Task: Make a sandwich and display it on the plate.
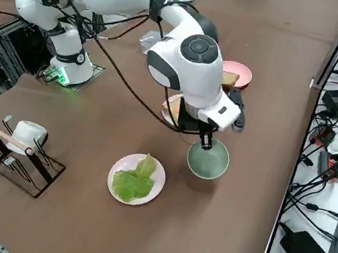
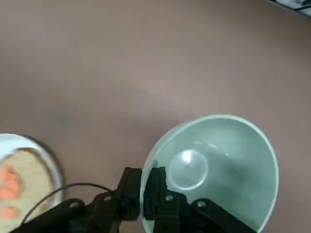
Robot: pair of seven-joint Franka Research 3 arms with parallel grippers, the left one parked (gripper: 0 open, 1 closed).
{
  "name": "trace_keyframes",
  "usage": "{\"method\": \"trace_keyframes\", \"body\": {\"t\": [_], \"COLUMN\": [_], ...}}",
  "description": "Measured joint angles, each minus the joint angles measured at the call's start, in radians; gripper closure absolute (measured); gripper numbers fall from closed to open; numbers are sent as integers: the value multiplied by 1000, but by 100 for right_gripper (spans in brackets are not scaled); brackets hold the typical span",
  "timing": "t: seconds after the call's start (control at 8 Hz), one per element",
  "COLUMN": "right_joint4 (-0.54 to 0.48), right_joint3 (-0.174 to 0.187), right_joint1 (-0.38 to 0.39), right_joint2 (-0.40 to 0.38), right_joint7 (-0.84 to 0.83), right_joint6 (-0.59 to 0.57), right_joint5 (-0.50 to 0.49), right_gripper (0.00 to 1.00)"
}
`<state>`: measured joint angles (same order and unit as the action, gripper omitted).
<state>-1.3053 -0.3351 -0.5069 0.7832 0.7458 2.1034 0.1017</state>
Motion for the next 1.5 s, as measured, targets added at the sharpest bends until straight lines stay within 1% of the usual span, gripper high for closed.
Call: {"method": "trace_keyframes", "body": {"t": [0.12, 0.25, 0.62, 0.88, 1.25, 1.38, 1.5], "right_joint4": [0, 0, 0, 0, 2, 2, 2], "right_joint3": [10, 26, 86, 110, 134, 136, 137], "right_joint1": [-1, -4, -13, -15, -14, -14, -14], "right_joint2": [17, 36, 96, 131, 137, 137, 138], "right_joint7": [-1, -1, 0, 0, 0, 0, 0], "right_joint6": [44, 80, 208, 298, 332, 339, 341], "right_joint5": [89, 150, 225, 264, 298, 308, 310], "right_gripper": [95, 95, 95, 95, 95, 94, 81]}}
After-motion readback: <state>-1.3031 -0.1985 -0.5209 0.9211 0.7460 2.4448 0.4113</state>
